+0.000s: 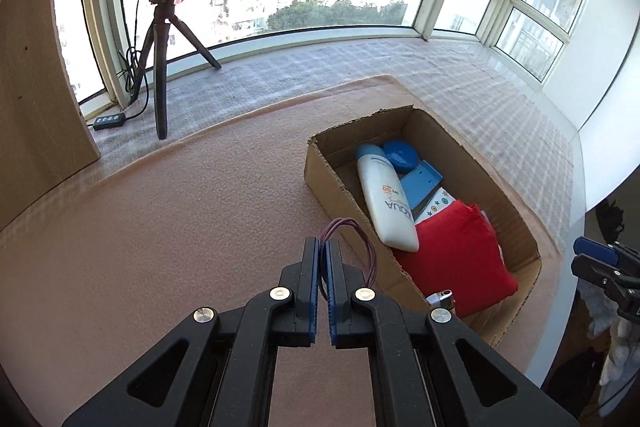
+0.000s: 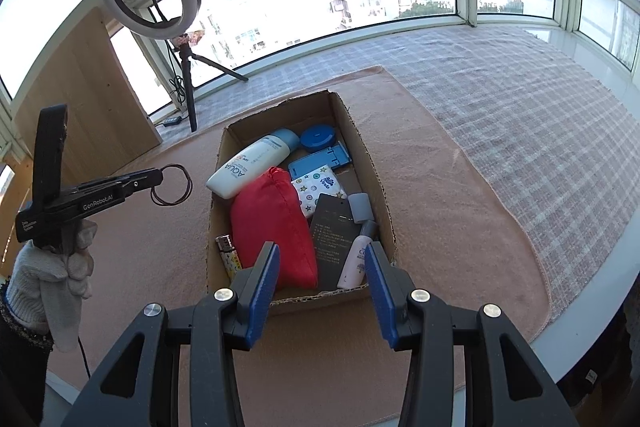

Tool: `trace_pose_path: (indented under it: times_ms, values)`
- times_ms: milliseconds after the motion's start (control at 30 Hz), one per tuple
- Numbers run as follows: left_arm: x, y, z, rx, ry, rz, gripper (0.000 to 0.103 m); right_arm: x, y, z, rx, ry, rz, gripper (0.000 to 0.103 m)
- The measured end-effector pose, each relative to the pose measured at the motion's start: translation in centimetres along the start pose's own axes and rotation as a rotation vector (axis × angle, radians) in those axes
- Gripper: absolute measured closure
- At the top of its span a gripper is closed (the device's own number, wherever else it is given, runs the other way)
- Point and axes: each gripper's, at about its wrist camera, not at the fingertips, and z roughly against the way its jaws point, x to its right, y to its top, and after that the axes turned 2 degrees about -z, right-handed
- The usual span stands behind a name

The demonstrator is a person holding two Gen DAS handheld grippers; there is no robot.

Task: Organize objects

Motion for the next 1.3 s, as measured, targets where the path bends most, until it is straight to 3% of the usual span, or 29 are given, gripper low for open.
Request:
trace_pose_path:
  times_ms: [567,1000,1067,1167,1300]
  values:
    - [11.2,1.6,0.7,0.019,-0.149,-0.125,0.1,1.7,-1.5,1.7,0.007,-0.023,-0.028,0.062]
    - [16.2,2.3,-0.4,0.012,-0.171,-0.191,0.098,2.1,-2.1,2.2,0.004,-0.035,-0.041,0.062]
    - [16.1,2.4,-0.3,0.013,-0.165,-0.181,0.089,2.0,-2.2,2.3,0.004,-0.028,-0.043,0.062]
    - [15.4,2.3,0.3,0.025,-0.159,-0.165,0.059,1.6,-2.1,2.4,0.003,-0.013,-0.041,0.061]
    - [13.4,1.8,1.5,0.034,-0.123,-0.137,0.055,0.3,-1.7,2.3,0.017,0.021,-0.027,0.058]
